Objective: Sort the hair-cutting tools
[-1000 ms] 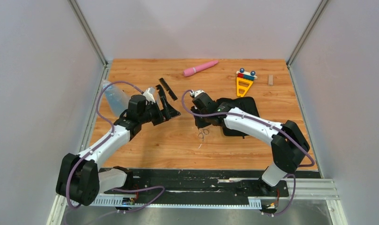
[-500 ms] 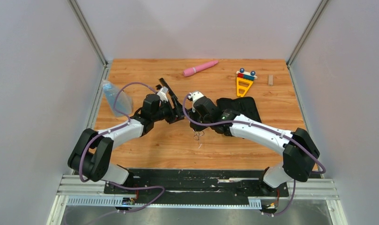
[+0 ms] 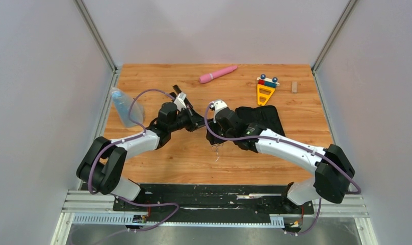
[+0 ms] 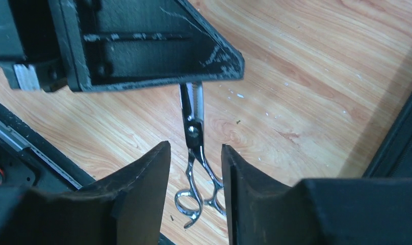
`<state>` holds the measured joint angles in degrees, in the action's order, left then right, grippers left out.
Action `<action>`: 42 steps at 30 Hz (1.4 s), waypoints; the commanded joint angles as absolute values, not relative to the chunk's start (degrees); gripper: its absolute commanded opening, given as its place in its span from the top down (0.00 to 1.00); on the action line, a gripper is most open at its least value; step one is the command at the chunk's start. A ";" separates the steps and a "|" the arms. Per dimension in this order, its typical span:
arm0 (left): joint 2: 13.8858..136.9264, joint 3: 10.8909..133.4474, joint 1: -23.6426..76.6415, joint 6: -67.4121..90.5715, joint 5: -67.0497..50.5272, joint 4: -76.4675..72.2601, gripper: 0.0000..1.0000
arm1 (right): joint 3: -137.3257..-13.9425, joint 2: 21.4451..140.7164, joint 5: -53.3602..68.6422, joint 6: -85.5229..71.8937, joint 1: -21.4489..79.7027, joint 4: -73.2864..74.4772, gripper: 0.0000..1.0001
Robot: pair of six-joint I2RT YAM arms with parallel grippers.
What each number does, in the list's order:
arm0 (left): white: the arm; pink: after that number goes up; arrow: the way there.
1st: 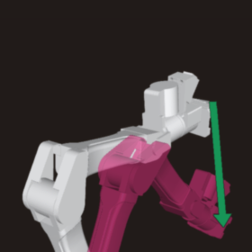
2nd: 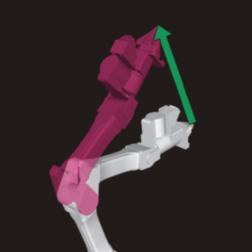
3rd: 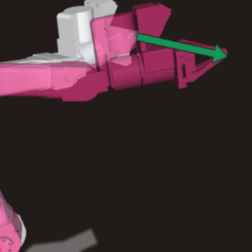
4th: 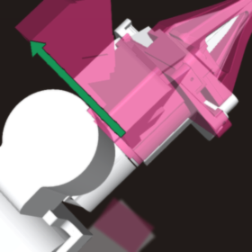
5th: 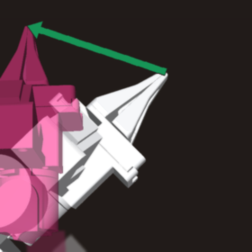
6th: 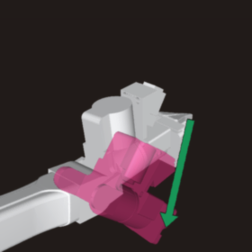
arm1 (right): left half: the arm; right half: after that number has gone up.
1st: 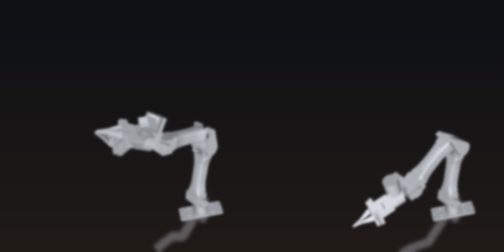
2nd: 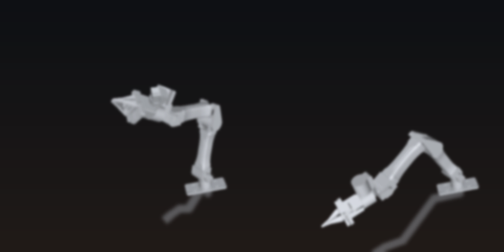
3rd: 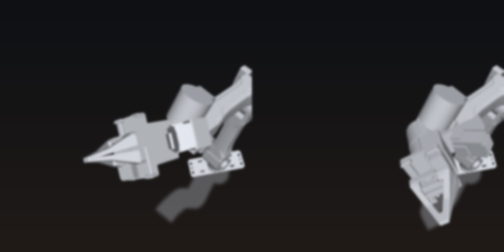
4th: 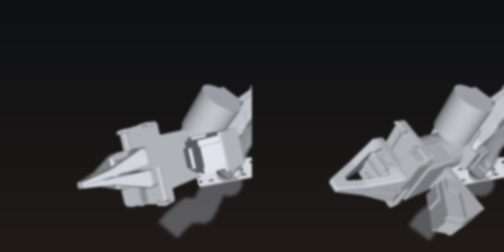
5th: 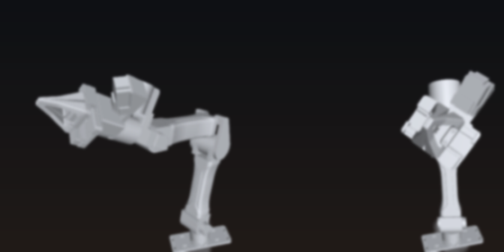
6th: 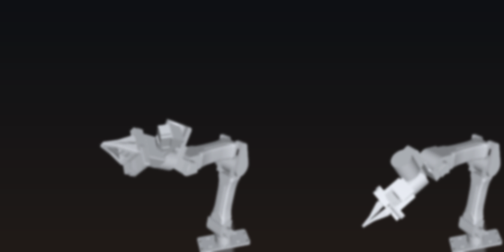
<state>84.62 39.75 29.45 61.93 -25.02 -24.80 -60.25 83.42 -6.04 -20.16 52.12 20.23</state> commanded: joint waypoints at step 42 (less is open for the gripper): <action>87.62 38.08 33.48 85.33 -19.38 -64.14 1.00 | -25.01 52.82 21.87 -53.80 31.54 -28.14 0.84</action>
